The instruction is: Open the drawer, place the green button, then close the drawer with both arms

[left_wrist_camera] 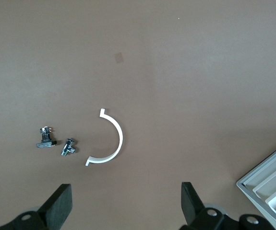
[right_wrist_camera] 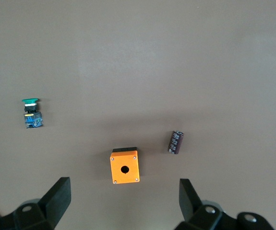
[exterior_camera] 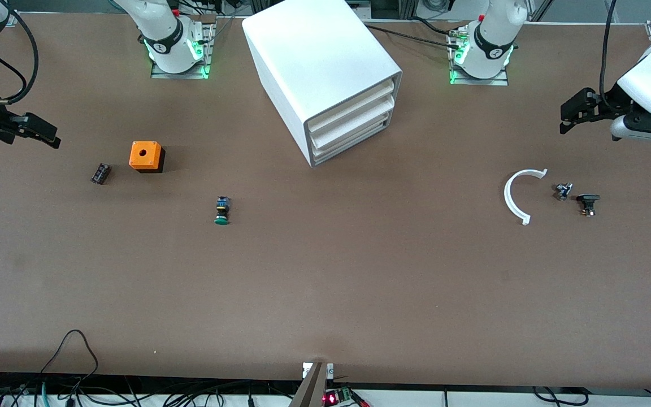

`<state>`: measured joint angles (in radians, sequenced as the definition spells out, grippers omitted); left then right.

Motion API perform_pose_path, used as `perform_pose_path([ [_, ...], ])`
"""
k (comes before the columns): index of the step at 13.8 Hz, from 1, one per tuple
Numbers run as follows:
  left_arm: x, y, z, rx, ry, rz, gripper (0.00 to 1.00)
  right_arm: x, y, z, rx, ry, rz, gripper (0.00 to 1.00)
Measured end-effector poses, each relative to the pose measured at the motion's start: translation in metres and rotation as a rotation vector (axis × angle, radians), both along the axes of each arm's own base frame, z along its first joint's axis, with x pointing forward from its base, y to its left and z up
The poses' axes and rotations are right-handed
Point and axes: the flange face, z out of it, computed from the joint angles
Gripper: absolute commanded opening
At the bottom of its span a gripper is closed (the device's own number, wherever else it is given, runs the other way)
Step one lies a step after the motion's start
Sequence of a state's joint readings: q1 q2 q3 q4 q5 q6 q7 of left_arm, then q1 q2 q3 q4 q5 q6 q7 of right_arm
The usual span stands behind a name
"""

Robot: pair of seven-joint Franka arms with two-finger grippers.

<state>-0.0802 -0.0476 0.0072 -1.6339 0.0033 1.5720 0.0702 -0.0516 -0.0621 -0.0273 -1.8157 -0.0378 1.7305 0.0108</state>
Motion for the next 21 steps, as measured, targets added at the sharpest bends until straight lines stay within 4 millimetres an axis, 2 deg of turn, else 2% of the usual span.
perform_pose_path([
  [11,0.000,-0.001,0.000,0.000,0.000,-0.001,1.00,-0.001,-0.002,-0.001,0.001,0.006,-0.004,1.00],
  [17,0.000,-0.008,0.000,0.000,0.000,-0.014,1.00,-0.001,-0.003,-0.001,0.001,0.007,-0.005,1.00],
  [19,0.003,-0.007,-0.009,0.002,0.020,-0.012,1.00,-0.001,-0.002,-0.002,0.002,0.010,-0.005,1.00],
  [21,0.015,-0.008,-0.043,0.007,0.088,-0.012,1.00,0.000,-0.002,-0.004,0.002,0.014,-0.005,1.00],
])
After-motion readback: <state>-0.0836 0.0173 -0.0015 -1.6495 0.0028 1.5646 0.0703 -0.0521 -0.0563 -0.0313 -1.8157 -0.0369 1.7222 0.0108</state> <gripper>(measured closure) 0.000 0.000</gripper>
